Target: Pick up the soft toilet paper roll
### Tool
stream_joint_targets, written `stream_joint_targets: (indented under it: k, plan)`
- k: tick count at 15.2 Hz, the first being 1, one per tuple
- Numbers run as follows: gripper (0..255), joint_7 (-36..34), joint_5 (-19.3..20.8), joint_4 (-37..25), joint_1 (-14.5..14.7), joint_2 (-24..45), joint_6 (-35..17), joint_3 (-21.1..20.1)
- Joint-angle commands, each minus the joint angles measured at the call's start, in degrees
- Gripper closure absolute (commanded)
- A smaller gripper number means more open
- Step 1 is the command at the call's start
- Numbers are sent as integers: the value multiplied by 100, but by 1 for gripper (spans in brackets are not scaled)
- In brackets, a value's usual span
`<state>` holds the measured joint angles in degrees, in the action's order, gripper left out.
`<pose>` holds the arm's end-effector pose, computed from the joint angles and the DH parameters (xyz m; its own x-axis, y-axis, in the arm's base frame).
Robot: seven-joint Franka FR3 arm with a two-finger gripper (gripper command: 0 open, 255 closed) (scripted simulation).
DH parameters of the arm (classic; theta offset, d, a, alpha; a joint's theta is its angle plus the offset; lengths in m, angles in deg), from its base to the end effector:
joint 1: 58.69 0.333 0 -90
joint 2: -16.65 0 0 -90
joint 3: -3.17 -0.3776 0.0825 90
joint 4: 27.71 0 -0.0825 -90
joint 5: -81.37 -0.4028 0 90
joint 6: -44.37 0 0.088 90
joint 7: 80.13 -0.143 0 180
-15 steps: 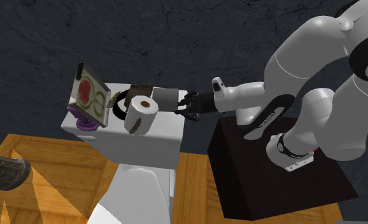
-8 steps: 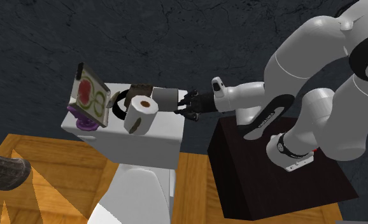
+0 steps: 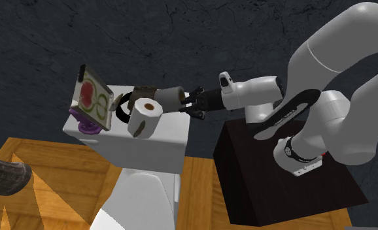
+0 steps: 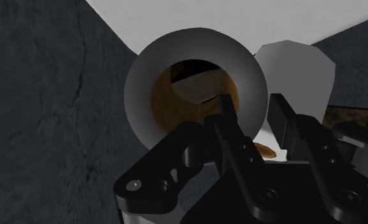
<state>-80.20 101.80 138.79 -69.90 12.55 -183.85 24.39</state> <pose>0.3787 -0.1731 0.3746 0.4276 -0.0248 0.9036 -0.2222 -0.9718 0.0785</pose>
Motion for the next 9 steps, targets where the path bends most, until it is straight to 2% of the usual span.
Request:
stream_joint_targets:
  k: [1,7,9]
  plan:
    - [255,4,26,12,-10,-244,231,-2]
    - [255,-24,111,0,-44,-994,989,-32]
    - [255,-25,113,-1,-45,-1012,1008,-33]
